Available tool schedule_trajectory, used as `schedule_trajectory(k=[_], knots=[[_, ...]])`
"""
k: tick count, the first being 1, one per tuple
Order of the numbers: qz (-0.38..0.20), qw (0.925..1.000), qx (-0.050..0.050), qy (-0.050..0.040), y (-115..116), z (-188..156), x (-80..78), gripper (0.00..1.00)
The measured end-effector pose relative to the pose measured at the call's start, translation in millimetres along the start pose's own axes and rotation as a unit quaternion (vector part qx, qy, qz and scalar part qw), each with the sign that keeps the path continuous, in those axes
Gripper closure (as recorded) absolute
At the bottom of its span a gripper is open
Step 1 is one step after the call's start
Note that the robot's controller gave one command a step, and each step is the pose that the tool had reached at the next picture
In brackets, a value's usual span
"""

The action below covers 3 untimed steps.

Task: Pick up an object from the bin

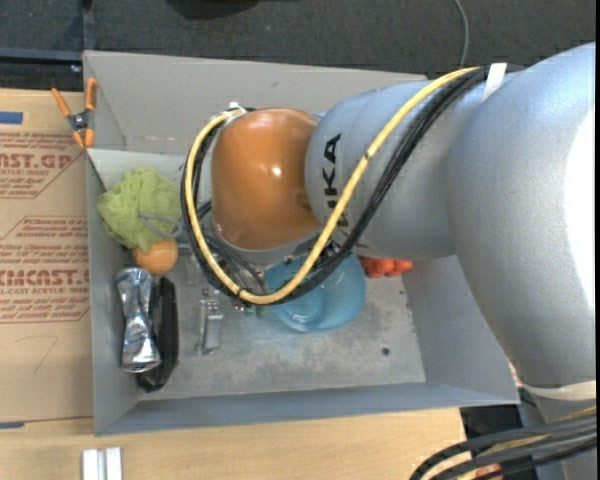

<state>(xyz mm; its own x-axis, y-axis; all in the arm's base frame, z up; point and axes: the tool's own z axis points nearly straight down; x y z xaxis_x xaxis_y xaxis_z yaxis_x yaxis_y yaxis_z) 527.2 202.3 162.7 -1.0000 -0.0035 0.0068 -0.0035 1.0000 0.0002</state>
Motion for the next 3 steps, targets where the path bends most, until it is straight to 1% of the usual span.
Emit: schedule_trajectory(k=[1,2,3], knots=[[0.002,1.0000,-0.001,-0.0036,-1.3,-4.8,-2.0,0.00],[-0.269,0.9632,0.002,-0.0030,28.3,91.8,-9.4,0.00],[-0.250,0.9682,-0.001,-0.0056,42.5,55.8,-3.0,0.00]])
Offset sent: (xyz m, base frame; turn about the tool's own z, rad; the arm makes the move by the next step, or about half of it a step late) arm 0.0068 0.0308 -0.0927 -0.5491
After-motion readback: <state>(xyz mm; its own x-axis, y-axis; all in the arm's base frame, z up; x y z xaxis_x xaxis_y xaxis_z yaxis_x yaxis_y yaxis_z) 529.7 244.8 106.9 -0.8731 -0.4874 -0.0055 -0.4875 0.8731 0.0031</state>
